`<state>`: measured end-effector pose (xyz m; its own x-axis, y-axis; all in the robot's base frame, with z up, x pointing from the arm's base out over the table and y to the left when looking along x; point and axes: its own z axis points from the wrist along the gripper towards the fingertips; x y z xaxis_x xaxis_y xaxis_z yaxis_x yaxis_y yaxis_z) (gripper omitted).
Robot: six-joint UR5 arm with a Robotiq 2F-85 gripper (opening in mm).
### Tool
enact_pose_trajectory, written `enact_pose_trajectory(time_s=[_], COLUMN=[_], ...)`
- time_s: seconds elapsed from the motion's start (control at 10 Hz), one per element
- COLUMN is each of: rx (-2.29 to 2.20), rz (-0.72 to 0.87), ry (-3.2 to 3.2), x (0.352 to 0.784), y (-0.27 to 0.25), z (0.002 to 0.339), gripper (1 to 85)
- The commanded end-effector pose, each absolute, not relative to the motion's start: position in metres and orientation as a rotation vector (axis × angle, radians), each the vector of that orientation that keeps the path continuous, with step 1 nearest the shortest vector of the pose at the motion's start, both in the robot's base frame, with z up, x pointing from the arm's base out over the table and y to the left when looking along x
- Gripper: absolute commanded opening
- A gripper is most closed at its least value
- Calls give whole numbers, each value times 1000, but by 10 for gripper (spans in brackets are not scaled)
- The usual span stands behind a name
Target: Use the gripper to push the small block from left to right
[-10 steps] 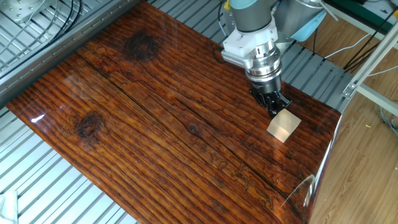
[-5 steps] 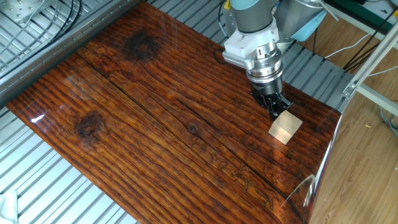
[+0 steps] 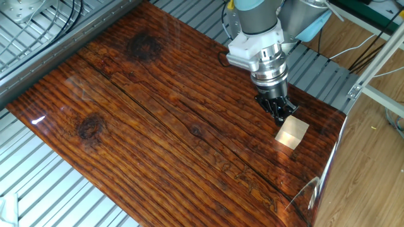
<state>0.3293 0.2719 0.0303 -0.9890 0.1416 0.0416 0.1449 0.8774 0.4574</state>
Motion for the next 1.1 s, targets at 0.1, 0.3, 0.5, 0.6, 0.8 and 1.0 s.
enact_pose_trajectory(time_s=[0.1,0.3,0.5,0.6,0.8,1.0], rx=[-261,-266,-267,-268,-261,-244], rz=[-773,-782,-784,-782,-729,-686], ry=[-3010,-3008,-3005,-3007,-3024,-3030], x=[326,326,326,327,328,328], y=[278,280,281,280,272,265], z=[33,32,32,31,25,23], gripper=[10,10,10,10,10,10])
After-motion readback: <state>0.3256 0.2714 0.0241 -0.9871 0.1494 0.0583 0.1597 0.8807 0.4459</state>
